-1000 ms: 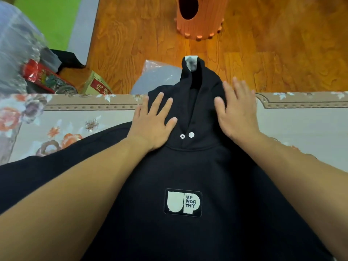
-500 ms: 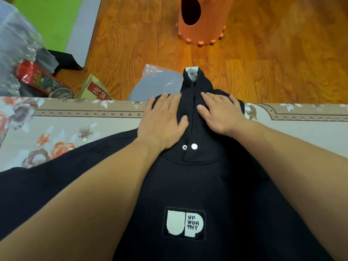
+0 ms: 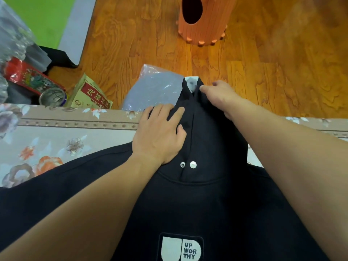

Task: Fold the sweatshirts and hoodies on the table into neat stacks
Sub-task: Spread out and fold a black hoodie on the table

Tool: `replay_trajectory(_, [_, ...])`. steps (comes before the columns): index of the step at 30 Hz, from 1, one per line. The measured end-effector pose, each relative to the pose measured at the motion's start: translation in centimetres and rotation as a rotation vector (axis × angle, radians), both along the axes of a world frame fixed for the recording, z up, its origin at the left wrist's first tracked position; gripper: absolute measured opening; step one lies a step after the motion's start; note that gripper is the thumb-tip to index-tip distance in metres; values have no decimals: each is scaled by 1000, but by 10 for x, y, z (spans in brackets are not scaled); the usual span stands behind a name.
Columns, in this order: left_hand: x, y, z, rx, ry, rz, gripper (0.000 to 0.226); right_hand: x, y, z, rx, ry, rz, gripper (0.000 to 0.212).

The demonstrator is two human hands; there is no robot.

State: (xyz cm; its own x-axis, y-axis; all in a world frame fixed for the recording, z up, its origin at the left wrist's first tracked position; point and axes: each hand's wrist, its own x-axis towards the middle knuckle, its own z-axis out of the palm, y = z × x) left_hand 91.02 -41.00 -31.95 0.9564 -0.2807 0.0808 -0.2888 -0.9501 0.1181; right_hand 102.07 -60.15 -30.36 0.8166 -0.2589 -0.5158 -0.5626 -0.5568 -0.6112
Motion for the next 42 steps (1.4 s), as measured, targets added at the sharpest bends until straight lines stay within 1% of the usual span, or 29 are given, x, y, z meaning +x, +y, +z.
replay_trajectory(1, [0, 0, 0, 3, -3, -12, 55, 7, 4, -4, 11, 11, 2, 88])
replay_trajectory(3, [0, 0, 1, 11, -6, -35, 55, 21, 11, -15, 31, 19, 14, 97])
replay_trajectory(5, [1, 1, 0, 10, -17, -49, 54, 26, 15, -27, 30, 17, 28, 99])
replay_trajectory(6, [1, 1, -1, 4, -24, -50, 54, 27, 15, -31, 27, 12, 28, 96])
replay_trajectory(7, [1, 1, -2, -2, -31, -48, 54, 27, 15, -35, 26, 3, 26, 86])
replay_trajectory(10, [0, 1, -3, -23, -47, -39, 53, 29, 11, -41, 53, -87, -32, 28])
replay_trajectory(11, [0, 1, -3, -35, -49, -33, 52, 28, 10, -38, 46, -144, -61, 15])
replay_trajectory(12, [0, 1, -3, -46, -49, -25, 52, 26, 9, -35, 45, -220, -84, 9])
replay_trajectory(13, [-1, 2, -3, -56, -50, -14, 52, 23, 8, -29, 54, -305, -95, 8])
replay_trajectory(16, [0, 1, -1, -117, -53, 12, 54, 14, 6, 1, 90, -516, -63, 12])
replay_trajectory(18, [-1, 0, 1, -145, -51, 12, 58, 6, 1, 32, 85, -615, -20, 12])
replay_trajectory(20, [-4, 1, 8, -197, -5, 28, 65, -10, -5, 68, 43, -693, 43, 13])
replay_trajectory(21, [-7, 0, 12, -268, 42, 71, 70, -20, -8, 83, 22, -718, 77, 15])
replay_trajectory(22, [-8, -3, 20, -379, 94, 151, 76, -30, -8, 96, 2, -735, 114, 18])
replay_trajectory(24, [-7, -20, 46, -618, 142, 357, 86, -51, -6, 118, -37, -763, 202, 23])
replay_trajectory(25, [-6, -29, 63, -655, 133, 425, 88, -62, -3, 127, -45, -789, 234, 25])
replay_trajectory(26, [-5, -38, 80, -645, 124, 452, 88, -72, 0, 138, -48, -821, 254, 27])
replay_trajectory(28, [-6, -44, 110, -599, 128, 445, 77, -92, -1, 157, -87, -872, 277, 29])
replay_trajectory(30, [-13, -27, 134, -632, 118, 477, 55, -111, -7, 169, -201, -943, 309, 29])
replay_trajectory(31, [-19, -14, 144, -651, 99, 494, 48, -119, -11, 171, -265, -971, 316, 30])
replay_trajectory(33, [-40, 8, 162, -635, 65, 471, 46, -138, -21, 169, -391, -968, 332, 32])
replay_trajectory(35, [-63, 22, 171, -621, 73, 418, 49, -157, -24, 161, -475, -886, 349, 37])
replay_trajectory(36, [-75, 25, 171, -653, 97, 411, 50, -167, -22, 157, -478, -828, 333, 38])
replay_trajectory(38, [-97, 30, 166, -759, 149, 418, 49, -190, -10, 151, -388, -750, 236, 31])
replay_trajectory(40, [-119, 30, 163, -883, 130, 451, 43, -219, 2, 151, -265, -776, 108, 23])
replay_trajectory(42, [-147, 28, 161, -979, 81, 527, 42, -258, 10, 153, -171, -810, 3, 28])
